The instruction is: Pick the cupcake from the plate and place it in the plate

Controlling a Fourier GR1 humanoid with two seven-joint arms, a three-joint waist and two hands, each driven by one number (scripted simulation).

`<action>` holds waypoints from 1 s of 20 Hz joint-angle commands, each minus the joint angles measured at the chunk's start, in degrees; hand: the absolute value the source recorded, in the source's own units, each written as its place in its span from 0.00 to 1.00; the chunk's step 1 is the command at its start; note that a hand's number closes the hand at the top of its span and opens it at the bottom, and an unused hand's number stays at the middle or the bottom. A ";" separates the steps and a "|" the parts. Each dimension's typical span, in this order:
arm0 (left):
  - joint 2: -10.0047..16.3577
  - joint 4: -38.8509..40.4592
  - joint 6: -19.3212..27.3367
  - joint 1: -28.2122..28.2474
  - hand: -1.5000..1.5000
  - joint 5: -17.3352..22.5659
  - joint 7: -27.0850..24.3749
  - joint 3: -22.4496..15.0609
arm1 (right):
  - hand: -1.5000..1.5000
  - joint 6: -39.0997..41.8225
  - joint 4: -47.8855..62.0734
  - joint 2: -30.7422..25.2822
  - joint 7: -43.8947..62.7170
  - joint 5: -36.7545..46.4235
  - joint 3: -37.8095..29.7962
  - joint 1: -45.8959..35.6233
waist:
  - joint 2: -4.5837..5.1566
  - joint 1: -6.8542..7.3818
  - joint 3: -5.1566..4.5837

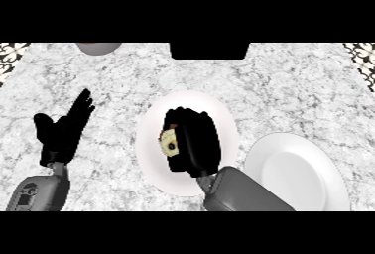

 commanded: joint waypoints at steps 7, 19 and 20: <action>0.44 -1.30 -0.29 -1.01 0.50 -0.38 1.93 0.68 | 0.00 4.40 11.65 0.50 -21.55 -15.76 -8.85 1.47 | -0.05 -0.04 0.03; -0.69 -4.00 0.00 2.92 0.50 -0.55 1.45 0.37 | 0.00 -3.02 -7.74 1.63 -33.60 -29.40 -10.21 5.93 | -0.32 -0.12 0.05; 0.93 -0.65 -2.24 0.26 0.50 0.77 0.59 1.84 | 0.00 -0.29 -10.47 1.64 -31.39 -30.52 -13.65 5.77 | -0.28 -0.75 0.02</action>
